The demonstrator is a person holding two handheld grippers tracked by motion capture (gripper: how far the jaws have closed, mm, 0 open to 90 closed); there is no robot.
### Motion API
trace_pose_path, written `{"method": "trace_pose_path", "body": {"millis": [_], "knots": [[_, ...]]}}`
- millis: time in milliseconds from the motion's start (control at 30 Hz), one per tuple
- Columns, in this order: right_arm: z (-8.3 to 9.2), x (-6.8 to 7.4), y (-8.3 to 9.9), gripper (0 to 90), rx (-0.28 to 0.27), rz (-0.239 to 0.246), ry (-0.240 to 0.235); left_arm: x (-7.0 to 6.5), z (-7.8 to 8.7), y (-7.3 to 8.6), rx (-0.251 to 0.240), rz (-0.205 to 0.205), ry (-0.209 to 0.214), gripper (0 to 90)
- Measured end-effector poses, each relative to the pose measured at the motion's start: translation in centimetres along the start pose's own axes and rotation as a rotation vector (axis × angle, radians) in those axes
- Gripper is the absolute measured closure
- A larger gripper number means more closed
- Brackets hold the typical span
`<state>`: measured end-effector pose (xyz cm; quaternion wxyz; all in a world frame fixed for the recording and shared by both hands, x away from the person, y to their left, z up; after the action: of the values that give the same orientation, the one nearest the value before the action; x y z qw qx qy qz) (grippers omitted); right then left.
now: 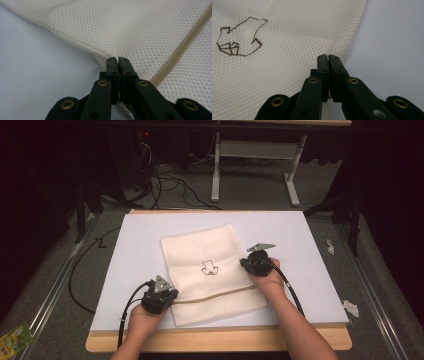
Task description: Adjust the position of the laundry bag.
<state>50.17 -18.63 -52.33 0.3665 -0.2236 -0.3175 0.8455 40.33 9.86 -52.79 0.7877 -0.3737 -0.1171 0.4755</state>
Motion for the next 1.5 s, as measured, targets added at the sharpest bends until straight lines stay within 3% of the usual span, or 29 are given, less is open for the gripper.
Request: {"method": "trace_pose_path", "body": {"millis": [133, 200, 400, 533, 600, 633, 667, 733, 833, 967, 1067, 1233, 1300, 1400, 1500], "knots": [[1.6, -0.3, 1.1, 90.0, -0.011, 0.013, 0.000, -0.1, -0.6, -0.8, -0.009, 0.010, 0.005, 88.1], [2.9, -0.7, 2.2, 90.0, -0.016, 0.026, 0.010, -0.9, -1.4, -1.4, -0.013, 0.003, 0.022, 88.1], [6.2, -3.2, 6.2, 90.0, -0.024, 0.011, 0.097, -4.7, -3.9, -3.1, -0.003, -0.097, 0.058, 87.9], [6.0, -4.9, 7.1, 90.0, -0.024, -0.050, 0.111, -4.9, -5.2, -4.0, -0.008, -0.056, 0.053, 87.5], [5.5, -5.0, 6.9, 89.6, -0.017, -0.044, 0.122, -4.7, -5.6, -3.9, -0.003, -0.047, 0.051, 86.7], [5.4, -5.0, 6.7, 88.0, -0.016, -0.030, 0.129, -4.7, -5.5, -3.8, -0.009, -0.047, 0.048, 85.8], [5.4, -4.8, 6.6, 80.6, -0.019, -0.033, 0.126, -4.7, -5.4, -3.8, -0.012, -0.050, 0.043, 83.5], [5.8, -4.5, 6.3, 71.1, -0.066, -0.067, 0.098, -4.9, -4.9, -3.8, -0.037, -0.038, 0.062, 71.3], [7.3, -4.0, 5.9, 59.2, -0.144, -0.115, 0.064, -4.7, -3.7, -3.6, -0.080, -0.027, 0.062, 60.5], [10.2, -3.7, 5.6, 51.0, -0.203, -0.108, 0.056, -4.1, -1.6, -3.4, -0.144, 0.028, 0.065, 50.0], [12.1, -3.5, 6.4, 48.4, -0.212, -0.092, 0.057, -3.7, -0.1, -3.2, -0.160, 0.064, 0.117, 43.3], [15.2, -3.3, 8.8, 47.0, -0.231, -0.130, 0.078, -2.5, 1.8, -1.8, -0.173, 0.056, 0.108, 37.2], [16.1, -3.0, 9.8, 50.3, -0.258, -0.154, 0.076, -2.0, 2.0, -1.5, -0.167, 0.075, 0.111, 36.8], [16.5, -2.2, 11.1, 49.8, -0.237, -0.166, 0.071, -1.5, 1.8, -1.7, -0.167, 0.110, 0.120, 33.6], [16.3, -1.6, 11.8, 49.9, -0.195, -0.166, 0.069, -1.7, 1.3, -1.7, -0.164, 0.078, 0.110, 33.0]]}}
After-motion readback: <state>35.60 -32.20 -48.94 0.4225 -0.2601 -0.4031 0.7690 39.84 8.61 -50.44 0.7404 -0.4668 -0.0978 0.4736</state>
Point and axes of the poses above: each handheld gripper's, and its own axes: z roughly backward along the jaws, y roughly out of its underside, x roughly to its left, the point moved 8 cm from there along -z, roughly forward along the jaws, and after that the axes turned 13 degrees about z, right-handed, at the moved point
